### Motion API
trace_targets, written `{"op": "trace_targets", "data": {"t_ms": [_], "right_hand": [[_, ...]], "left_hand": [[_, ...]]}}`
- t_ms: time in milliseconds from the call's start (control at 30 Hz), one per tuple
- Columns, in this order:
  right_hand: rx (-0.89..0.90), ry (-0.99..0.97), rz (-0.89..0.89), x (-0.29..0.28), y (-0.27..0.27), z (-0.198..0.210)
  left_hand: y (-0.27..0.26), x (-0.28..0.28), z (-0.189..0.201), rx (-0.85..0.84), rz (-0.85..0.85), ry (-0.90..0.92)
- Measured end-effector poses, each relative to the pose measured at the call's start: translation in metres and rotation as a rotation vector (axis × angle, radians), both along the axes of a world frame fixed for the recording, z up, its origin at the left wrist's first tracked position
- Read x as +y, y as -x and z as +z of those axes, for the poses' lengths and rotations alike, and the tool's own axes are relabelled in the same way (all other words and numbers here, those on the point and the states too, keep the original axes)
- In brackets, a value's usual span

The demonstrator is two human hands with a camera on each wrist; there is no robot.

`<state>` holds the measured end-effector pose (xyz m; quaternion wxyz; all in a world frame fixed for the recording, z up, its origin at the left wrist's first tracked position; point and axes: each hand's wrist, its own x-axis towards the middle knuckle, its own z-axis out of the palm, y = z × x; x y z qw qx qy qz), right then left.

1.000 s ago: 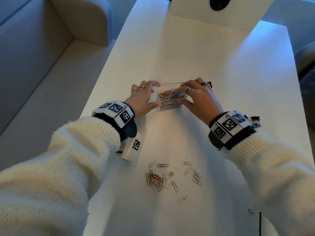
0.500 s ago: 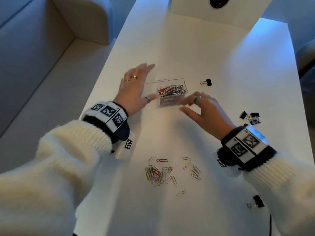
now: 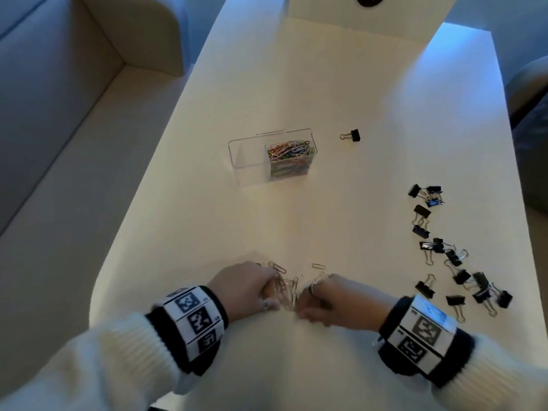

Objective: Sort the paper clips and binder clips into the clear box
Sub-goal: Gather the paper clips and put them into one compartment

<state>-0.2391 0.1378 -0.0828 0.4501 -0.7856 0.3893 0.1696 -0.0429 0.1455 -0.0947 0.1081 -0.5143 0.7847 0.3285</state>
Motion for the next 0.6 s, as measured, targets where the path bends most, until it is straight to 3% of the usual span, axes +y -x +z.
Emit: {"op": "trace_targets", "data": {"t_ms": [133,233,300,467,600], "right_hand": [[-0.109,0.238,-0.269,-0.012,0.016,0.010],[0.012,0.387,-0.450,-0.007,0.036,0.004],[0.044,0.376,-0.501,0.002,0.036,-0.003],[-0.110,0.363,-0.542,0.019,0.009,-0.011],[-0.083,0.329,-0.628,0.017,0.017,-0.006]], "left_hand": [[0.002,-0.004,0.006,0.107,0.168,0.085],[-0.002,0.001,0.004,0.068,0.227,0.146],[0.006,0.004,0.001,0.052,0.219,0.116],[0.031,0.005,-0.005,0.238,0.159,-0.014],[0.018,0.006,-0.003,0.258,0.224,0.025]]}}
